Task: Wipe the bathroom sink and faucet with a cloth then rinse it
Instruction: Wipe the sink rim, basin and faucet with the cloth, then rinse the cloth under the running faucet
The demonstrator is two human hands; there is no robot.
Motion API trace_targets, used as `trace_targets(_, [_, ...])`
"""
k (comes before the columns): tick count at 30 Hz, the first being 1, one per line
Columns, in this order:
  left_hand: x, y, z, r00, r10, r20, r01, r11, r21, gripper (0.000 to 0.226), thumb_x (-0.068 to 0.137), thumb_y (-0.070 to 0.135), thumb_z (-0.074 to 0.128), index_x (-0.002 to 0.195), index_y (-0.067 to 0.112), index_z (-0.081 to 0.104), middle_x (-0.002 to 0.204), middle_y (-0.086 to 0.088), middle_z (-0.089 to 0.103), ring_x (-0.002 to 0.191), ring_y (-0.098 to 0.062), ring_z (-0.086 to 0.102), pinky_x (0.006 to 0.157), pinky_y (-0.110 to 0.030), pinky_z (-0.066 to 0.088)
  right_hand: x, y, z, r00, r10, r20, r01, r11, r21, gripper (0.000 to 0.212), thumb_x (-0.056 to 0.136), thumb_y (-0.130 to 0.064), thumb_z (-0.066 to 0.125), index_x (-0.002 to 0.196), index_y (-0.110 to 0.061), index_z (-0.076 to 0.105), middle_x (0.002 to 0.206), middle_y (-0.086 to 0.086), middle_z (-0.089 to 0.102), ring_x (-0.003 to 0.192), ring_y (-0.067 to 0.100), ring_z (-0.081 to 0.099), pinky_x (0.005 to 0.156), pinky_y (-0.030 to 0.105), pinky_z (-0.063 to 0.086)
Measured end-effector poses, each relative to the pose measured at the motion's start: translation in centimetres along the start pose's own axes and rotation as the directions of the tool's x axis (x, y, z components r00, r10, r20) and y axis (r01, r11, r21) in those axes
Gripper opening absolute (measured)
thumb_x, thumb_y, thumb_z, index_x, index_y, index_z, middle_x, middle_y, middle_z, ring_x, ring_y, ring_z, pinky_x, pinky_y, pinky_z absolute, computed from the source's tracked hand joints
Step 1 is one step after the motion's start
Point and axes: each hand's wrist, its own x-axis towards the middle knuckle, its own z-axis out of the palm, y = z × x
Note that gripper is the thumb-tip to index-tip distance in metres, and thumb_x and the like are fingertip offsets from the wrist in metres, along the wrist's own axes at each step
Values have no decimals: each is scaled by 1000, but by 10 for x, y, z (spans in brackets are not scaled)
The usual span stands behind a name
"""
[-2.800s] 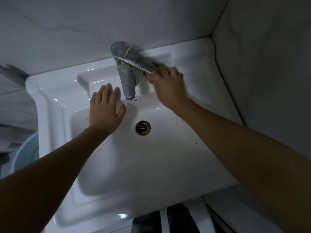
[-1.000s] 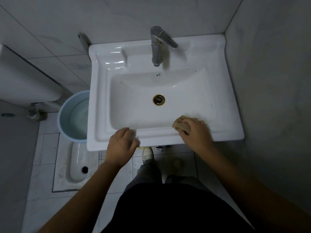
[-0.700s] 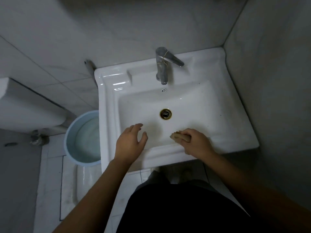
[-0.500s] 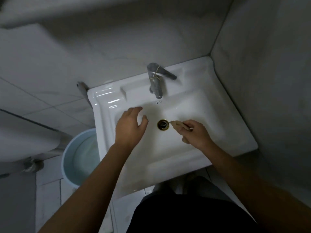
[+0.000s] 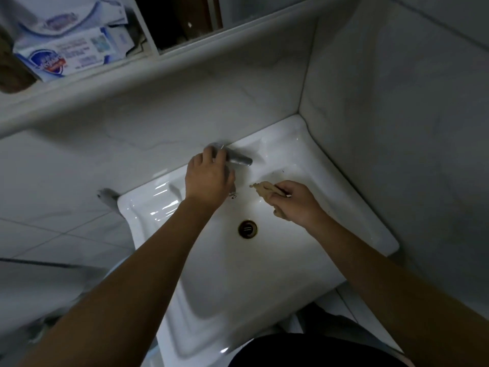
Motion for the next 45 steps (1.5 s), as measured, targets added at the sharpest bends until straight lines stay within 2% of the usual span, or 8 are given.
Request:
trace_targets(6, [16, 7, 4, 999, 30, -28, -26, 991, 134, 46, 85, 42, 59, 117, 9, 62, 119, -18, 59, 110, -40, 57, 90, -48, 46, 9, 8, -3, 1000, 22, -7, -23, 997, -73, 21, 80, -25, 71, 98, -14, 69, 71, 1, 68, 59, 13, 66, 76, 39, 61])
trace_targets(12, [27, 15, 6, 999, 49, 12, -50, 983, 174, 49, 86, 50, 62, 108, 7, 67, 105, -20, 62, 95, -39, 58, 81, -44, 49, 16, 15, -9, 999, 35, -16, -37, 995, -98, 20, 79, -26, 71, 94, -13, 69, 66, 0, 66, 54, 12, 64, 77, 44, 60])
trace_targets(17, [26, 12, 7, 999, 49, 19, -51, 988, 146, 50, 90, 50, 55, 110, 6, 65, 108, -21, 61, 98, -40, 58, 78, -43, 51, 18, 22, -12, 999, 44, -15, -46, 991, -127, 20, 78, -31, 70, 92, -17, 69, 65, -2, 68, 55, 11, 67, 79, 46, 60])
trace_targets(22, [26, 9, 6, 999, 9, 31, -11, 998, 56, 55, 91, 51, 45, 120, 7, 61, 119, -20, 59, 109, -40, 55, 87, -47, 50, 20, 24, -11, 998, 56, -9, -56, 985, -163, 18, 81, -28, 68, 93, -16, 69, 67, -2, 69, 57, 12, 68, 81, 47, 60])
trace_targets(29, [28, 1, 3, 999, -27, 20, 28, 997, -73, 51, 96, 47, 53, 133, 12, 56, 130, -17, 57, 118, -38, 52, 94, -47, 49, 22, 24, -7, 997, 75, 14, -71, 982, -172, 19, 80, -30, 69, 94, -18, 70, 70, -2, 71, 60, 11, 70, 82, 48, 61])
trace_targets(37, [13, 1, 7, 997, -62, -40, 54, 980, -191, 54, 90, 41, 58, 136, 12, 54, 139, -13, 53, 127, -34, 49, 103, -43, 43, 28, 28, -3, 995, 94, 45, -84, 977, -196, 18, 82, -28, 67, 96, -17, 69, 75, 0, 71, 61, 12, 70, 80, 44, 61])
trace_targets(42, [-41, 4, 19, 940, -330, -92, 283, 899, -334, 54, 95, 42, 53, 142, 14, 50, 149, -12, 50, 139, -30, 44, 110, -44, 39, 32, 27, 4, 989, 118, 91, -97, 974, -203, 14, 84, -23, 67, 94, -13, 69, 70, -3, 68, 55, 10, 66, 61, 33, 57])
trace_targets(45, [-73, 4, 30, 900, -430, -68, 372, 840, -395, 43, 96, 36, 51, 131, 13, 58, 134, -6, 61, 123, -28, 57, 101, -42, 46, 36, 20, 13, 982, 139, 126, -112, 973, -202, 15, 86, -20, 64, 96, -9, 67, 69, 0, 66, 56, 12, 65, 49, 23, 44])
